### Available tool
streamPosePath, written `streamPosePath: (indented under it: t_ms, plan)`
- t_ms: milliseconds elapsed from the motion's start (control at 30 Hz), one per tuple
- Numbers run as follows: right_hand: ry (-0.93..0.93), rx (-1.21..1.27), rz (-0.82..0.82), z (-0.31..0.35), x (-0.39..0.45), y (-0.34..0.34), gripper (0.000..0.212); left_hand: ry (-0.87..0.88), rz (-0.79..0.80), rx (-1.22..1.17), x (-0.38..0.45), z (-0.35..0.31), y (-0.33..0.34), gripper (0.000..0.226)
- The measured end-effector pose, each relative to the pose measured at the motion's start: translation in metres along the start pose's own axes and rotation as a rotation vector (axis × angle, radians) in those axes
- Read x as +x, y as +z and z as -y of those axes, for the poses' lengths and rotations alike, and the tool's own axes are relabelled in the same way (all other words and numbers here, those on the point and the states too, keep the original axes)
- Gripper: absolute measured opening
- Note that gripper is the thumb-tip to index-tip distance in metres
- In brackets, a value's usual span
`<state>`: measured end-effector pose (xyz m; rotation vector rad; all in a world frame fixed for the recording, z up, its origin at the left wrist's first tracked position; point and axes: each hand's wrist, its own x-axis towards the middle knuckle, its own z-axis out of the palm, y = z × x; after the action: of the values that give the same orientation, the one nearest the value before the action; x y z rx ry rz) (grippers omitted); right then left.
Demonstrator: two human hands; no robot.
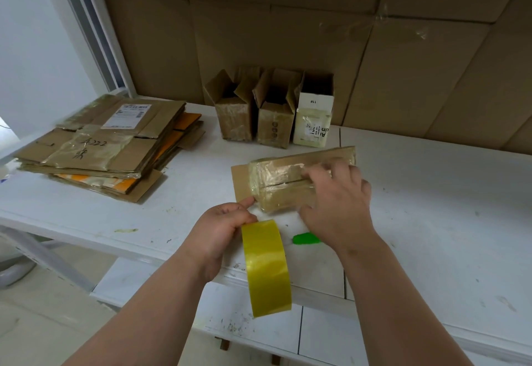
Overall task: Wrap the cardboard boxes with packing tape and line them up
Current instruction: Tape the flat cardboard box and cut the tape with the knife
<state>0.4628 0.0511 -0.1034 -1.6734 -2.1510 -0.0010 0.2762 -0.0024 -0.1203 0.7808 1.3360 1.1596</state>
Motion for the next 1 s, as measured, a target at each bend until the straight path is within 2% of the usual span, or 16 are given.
streamPosePath:
  t_ms: [67,100,233,367,500,567,633,733,867,1000]
  plan:
    - [-0.047,-0.093,0.126,-0.002,0.006,0.008,0.085,0.008,-0.014,0.002,0.0,0.0,0.0,0.031]
    - [-0.063,-0.116,0.134,-0.002,0.009,0.014,0.09,0.01,-0.021,0.001,0.0,0.001,0.0,0.031]
    - [-0.058,-0.072,-0.003,0.002,0.017,0.029,0.072,0.006,-0.04,0.006,0.003,0.001,-0.002,0.025]
    - [-0.087,-0.116,0.011,0.004,0.023,0.029,0.064,0.011,-0.068,-0.015,0.006,0.002,-0.005,0.027]
    - [-0.097,-0.121,0.052,0.007,0.029,0.028,0.059,-0.006,-0.085,-0.029,0.009,0.001,-0.008,0.02]
    - [-0.093,-0.123,0.054,0.008,0.03,0.03,0.057,-0.015,-0.068,-0.017,0.011,0.0,-0.011,0.014]
    - [-0.077,-0.109,0.05,0.009,0.034,0.031,0.055,-0.011,-0.032,-0.004,0.012,-0.003,-0.014,0.02]
    - [-0.063,-0.11,0.103,0.013,0.047,0.03,0.055,0.01,-0.025,0.035,0.012,-0.004,-0.017,0.031]
    - [-0.032,-0.059,0.179,0.018,0.051,0.031,0.059,0.041,-0.047,0.048,0.015,0.001,-0.021,0.008]
    - [0.025,0.016,0.215,0.025,0.051,0.028,0.069,0.174,-0.13,0.1,0.016,0.005,-0.018,0.024]
